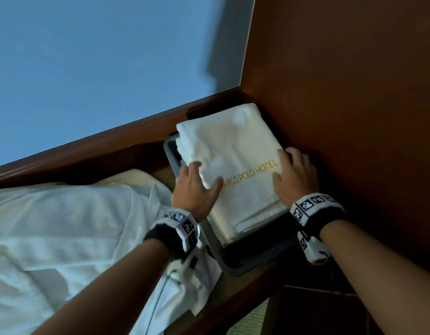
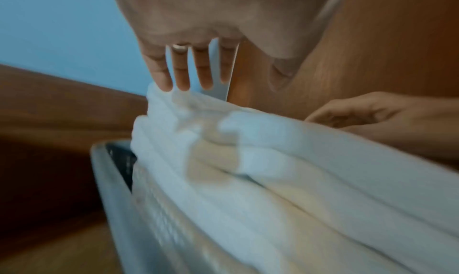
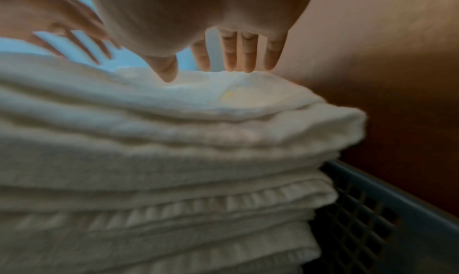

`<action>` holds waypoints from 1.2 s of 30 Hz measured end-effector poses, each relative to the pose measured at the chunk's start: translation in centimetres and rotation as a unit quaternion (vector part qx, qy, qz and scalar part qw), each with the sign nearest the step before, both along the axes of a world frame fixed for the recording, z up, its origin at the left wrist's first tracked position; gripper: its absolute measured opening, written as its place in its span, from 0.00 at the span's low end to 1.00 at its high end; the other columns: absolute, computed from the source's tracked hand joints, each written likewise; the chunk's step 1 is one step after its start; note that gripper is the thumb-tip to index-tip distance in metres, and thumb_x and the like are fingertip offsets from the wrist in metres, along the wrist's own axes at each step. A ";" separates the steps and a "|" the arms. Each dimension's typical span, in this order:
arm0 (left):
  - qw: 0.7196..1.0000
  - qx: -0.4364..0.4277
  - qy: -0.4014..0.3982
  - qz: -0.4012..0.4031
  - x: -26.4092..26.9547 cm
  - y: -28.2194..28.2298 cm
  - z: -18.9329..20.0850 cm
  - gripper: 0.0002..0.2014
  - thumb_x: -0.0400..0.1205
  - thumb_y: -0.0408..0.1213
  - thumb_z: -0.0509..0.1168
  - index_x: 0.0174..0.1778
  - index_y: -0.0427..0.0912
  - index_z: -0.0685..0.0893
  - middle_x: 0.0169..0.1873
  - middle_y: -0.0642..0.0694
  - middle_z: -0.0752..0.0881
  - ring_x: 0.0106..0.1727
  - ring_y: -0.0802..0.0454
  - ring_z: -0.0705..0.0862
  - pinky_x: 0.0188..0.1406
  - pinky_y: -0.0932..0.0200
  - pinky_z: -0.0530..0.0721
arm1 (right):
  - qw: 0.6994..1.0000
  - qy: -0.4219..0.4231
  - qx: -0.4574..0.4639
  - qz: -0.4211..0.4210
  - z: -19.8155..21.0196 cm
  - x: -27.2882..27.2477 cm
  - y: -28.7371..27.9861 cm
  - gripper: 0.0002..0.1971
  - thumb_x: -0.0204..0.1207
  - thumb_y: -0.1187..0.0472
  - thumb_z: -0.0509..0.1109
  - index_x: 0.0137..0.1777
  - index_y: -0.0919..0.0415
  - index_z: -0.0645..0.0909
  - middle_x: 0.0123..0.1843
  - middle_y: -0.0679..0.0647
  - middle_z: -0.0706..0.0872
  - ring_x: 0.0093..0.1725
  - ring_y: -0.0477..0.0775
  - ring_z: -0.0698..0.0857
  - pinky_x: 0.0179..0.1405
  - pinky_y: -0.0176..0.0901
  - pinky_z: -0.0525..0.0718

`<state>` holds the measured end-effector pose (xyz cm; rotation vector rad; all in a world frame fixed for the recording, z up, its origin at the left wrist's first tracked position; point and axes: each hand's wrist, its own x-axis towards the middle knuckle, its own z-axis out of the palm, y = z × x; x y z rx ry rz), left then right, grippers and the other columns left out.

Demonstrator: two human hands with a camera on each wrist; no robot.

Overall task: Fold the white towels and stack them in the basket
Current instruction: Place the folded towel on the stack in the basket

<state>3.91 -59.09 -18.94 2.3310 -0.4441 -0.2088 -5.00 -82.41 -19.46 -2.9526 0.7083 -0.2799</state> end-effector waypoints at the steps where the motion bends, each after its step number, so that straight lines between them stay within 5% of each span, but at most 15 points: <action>1: 0.998 0.017 -0.052 -0.020 1.2 -0.5 0.9 0.32 0.81 0.60 0.66 0.75 0.43 0.72 0.68 0.41 0.76 0.67 0.41 0.77 0.61 0.47 0.78 | 1.000 0.000 -0.007 0.026 0.1 0.3 0.8 0.27 0.74 0.53 0.72 0.72 0.58 0.75 0.72 0.61 0.74 0.66 0.68 0.73 0.60 0.61 0.75; 4: 0.966 0.167 -0.149 -0.130 5.3 -2.7 1.8 0.35 0.81 0.64 0.62 0.80 0.47 0.69 0.77 0.42 0.70 0.78 0.37 0.69 0.72 0.41 0.73 | 0.995 0.071 -0.007 0.067 -0.1 1.1 2.8 0.31 0.77 0.36 0.61 0.77 0.49 0.71 0.80 0.60 0.67 0.76 0.66 0.66 0.71 0.64 0.69; 6: 0.931 0.270 -0.151 -0.194 8.2 -3.8 1.2 0.42 0.79 0.70 0.59 0.85 0.50 0.62 0.86 0.41 0.59 0.86 0.36 0.55 0.83 0.37 0.61 | 0.988 0.142 0.037 0.045 -1.1 1.3 3.0 0.40 0.74 0.25 0.53 0.83 0.41 0.56 0.87 0.60 0.48 0.84 0.69 0.49 0.79 0.70 0.54; 9: 0.891 0.367 -0.111 -0.241 11.1 -4.0 -0.9 0.52 0.75 0.80 0.50 0.89 0.52 0.44 0.89 0.43 0.40 0.89 0.37 0.40 0.86 0.35 0.48 | 0.971 0.213 0.110 -0.003 -2.9 1.2 1.9 0.51 0.65 0.14 0.46 0.84 0.36 0.37 0.85 0.59 0.26 0.84 0.70 0.29 0.79 0.75 0.39; 13: 0.886 0.382 -0.082 -0.250 11.4 -4.1 -3.4 0.55 0.71 0.84 0.41 0.87 0.54 0.32 0.87 0.43 0.30 0.88 0.38 0.34 0.86 0.34 0.43 | 0.967 0.221 0.130 -0.011 -4.5 1.1 0.7 0.56 0.58 0.12 0.42 0.85 0.37 0.33 0.85 0.60 0.24 0.84 0.69 0.31 0.81 0.73 0.39; 18: 0.885 0.380 -0.065 -0.261 11.6 -4.0 -3.3 0.56 0.69 0.84 0.43 0.87 0.56 0.34 0.86 0.42 0.30 0.87 0.34 0.35 0.86 0.32 0.48 | 0.964 0.233 0.131 -0.009 -4.8 1.3 0.8 0.56 0.60 0.12 0.45 0.84 0.36 0.33 0.85 0.59 0.24 0.84 0.68 0.30 0.80 0.72 0.38; 25: 0.879 0.386 -0.012 -0.279 9.3 -0.9 0.5 0.47 0.77 0.78 0.51 0.89 0.60 0.45 0.89 0.48 0.41 0.89 0.40 0.49 0.85 0.37 0.58 | 0.970 0.224 0.088 -0.010 -2.7 -0.6 3.7 0.47 0.69 0.18 0.49 0.85 0.36 0.42 0.88 0.56 0.32 0.86 0.65 0.34 0.81 0.72 0.39; 30: 0.917 0.317 -0.001 -0.243 5.9 5.2 4.7 0.36 0.83 0.64 0.63 0.85 0.53 0.67 0.81 0.46 0.73 0.79 0.44 0.75 0.74 0.46 0.76 | 0.960 0.259 0.075 -0.074 -1.9 -4.8 6.3 0.42 0.72 0.20 0.45 0.85 0.35 0.45 0.89 0.53 0.41 0.86 0.65 0.42 0.81 0.73 0.44; 33: 0.933 0.268 -0.005 -0.239 4.2 10.4 7.6 0.25 0.84 0.57 0.66 0.75 0.50 0.80 0.67 0.48 0.86 0.66 0.47 0.84 0.65 0.49 0.82 | 0.964 0.245 0.057 -0.090 0.6 -5.7 8.5 0.34 0.78 0.31 0.53 0.81 0.43 0.59 0.85 0.57 0.58 0.82 0.65 0.58 0.77 0.68 0.60; 36: 0.949 0.241 -0.025 -0.203 3.0 17.3 10.3 0.22 0.84 0.58 0.66 0.70 0.51 0.84 0.62 0.52 0.88 0.64 0.50 0.85 0.66 0.47 0.83 | 0.983 0.169 0.038 -0.053 2.8 -5.7 13.2 0.23 0.80 0.47 0.61 0.71 0.57 0.73 0.73 0.59 0.73 0.70 0.64 0.73 0.66 0.59 0.76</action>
